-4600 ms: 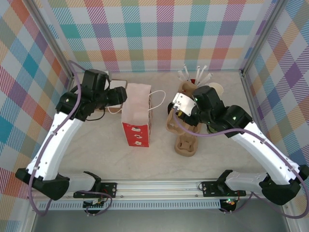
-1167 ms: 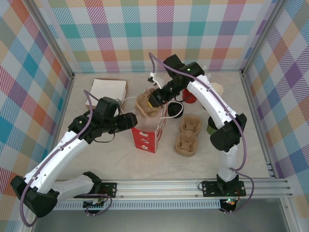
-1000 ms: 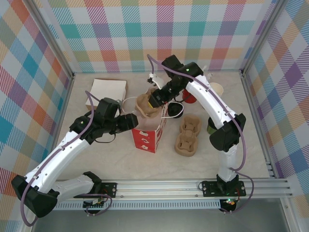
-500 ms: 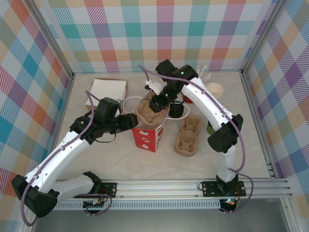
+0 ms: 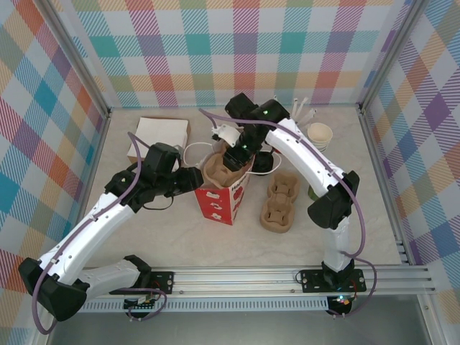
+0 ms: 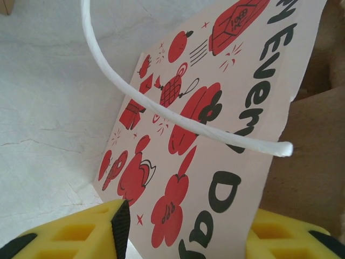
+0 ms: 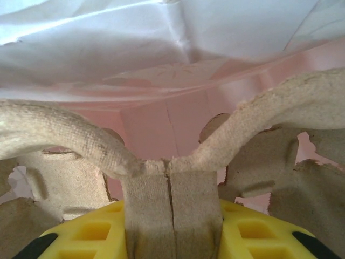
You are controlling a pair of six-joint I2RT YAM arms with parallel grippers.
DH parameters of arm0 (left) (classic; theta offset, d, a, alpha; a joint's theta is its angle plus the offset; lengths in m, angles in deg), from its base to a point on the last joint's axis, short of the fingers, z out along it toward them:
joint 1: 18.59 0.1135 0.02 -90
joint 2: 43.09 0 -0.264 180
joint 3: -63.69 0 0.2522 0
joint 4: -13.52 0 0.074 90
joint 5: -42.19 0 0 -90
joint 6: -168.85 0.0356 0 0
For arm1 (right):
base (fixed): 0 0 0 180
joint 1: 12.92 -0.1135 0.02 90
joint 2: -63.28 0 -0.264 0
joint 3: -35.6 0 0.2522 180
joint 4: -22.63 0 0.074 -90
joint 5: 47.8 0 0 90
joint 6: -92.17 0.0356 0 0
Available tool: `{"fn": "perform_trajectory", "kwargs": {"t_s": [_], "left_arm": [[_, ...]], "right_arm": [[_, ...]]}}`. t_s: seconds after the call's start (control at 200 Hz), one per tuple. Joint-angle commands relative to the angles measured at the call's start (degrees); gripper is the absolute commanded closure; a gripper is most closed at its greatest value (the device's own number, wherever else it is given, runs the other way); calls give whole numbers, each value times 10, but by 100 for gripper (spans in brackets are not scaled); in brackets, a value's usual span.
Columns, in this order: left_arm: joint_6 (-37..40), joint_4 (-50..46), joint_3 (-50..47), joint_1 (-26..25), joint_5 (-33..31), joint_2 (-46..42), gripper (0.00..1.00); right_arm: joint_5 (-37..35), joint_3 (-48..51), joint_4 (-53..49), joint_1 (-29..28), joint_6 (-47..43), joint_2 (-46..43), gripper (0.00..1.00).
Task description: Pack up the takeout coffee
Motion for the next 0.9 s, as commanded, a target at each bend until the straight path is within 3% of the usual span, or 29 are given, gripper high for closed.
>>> {"fn": "perform_trajectory", "kwargs": {"t_s": [0.0, 0.42, 0.895], "left_arm": [[20, -7, 19, 5, 8, 8, 57], [21, 13, 37, 5, 37, 26, 70], [13, 19, 46, 3, 37, 35, 76]], "right_arm": [[-40, -13, -26, -10, -22, 1, 65], [-88, -11, -43, -38, -37, 28, 65], [-109, 0, -47, -43, -41, 54, 65]]}}
